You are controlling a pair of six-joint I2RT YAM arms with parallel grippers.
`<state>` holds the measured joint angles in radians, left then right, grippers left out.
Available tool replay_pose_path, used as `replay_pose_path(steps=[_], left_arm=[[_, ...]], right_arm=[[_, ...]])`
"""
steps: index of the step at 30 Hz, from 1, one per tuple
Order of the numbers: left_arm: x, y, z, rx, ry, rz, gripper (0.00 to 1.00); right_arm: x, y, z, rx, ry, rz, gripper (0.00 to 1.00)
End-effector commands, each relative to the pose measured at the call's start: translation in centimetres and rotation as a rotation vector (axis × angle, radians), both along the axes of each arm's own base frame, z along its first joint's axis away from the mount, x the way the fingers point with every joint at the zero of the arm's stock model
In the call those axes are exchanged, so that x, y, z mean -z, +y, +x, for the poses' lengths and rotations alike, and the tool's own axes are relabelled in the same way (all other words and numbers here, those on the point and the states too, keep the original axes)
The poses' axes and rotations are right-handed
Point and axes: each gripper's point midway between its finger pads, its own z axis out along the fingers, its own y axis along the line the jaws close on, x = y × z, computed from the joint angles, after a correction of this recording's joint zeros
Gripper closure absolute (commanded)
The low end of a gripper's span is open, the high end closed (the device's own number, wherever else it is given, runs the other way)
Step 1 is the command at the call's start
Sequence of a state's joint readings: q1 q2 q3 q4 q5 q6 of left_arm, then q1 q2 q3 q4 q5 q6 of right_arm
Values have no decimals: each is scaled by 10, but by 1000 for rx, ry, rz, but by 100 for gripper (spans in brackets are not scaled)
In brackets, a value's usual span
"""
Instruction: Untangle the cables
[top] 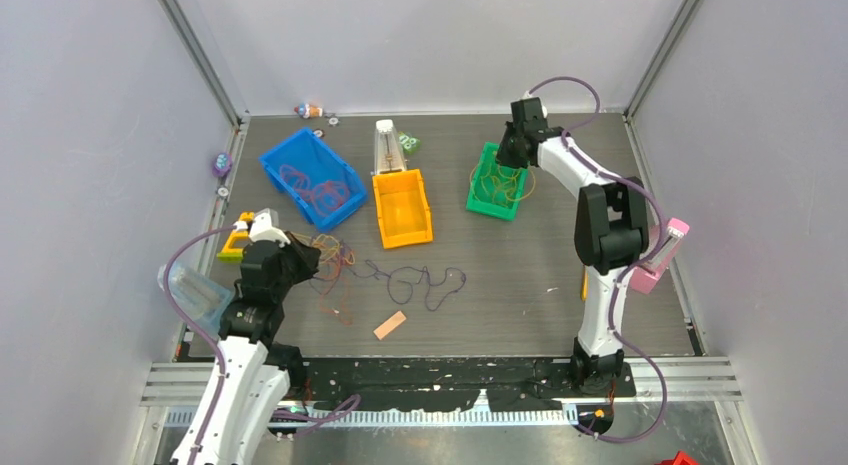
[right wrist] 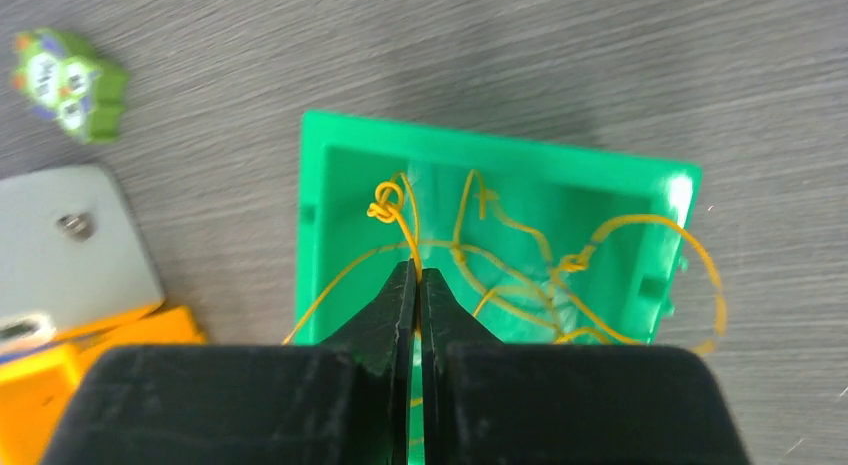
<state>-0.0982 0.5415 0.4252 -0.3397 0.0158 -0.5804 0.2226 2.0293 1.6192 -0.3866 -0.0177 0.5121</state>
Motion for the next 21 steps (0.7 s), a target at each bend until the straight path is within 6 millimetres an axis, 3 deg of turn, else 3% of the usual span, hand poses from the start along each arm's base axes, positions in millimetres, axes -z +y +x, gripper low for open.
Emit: replay_pose_path(steps=[1,3,6,8,10,12,17,21], left_arm=[[-36,-14,14,77,-111,11,100],[-39,-28,14,142,-128,-1,100],[-48,-45,13,220,-170,-3,100],[-53,-53,12,260,-186,12,100],[-58,-59,11,294,-198,24,100],[-60,-65,11,322,-200,24,100],[-66,-82,10,400,-209,4,100],[-67,-97,7,471,-204,-5,100]], right_arm=[[8,-13,10,48,18,-223,95],[25,-8,10,36,43,-248,94],[29,1,12,-2,51,-231,84],[18,5,12,-24,31,-221,75],[-3,8,12,-38,-7,-211,59],[-27,10,9,-57,-49,-199,49],[-81,7,-6,-97,-135,-205,33],[-99,1,-26,-138,-157,-226,18]])
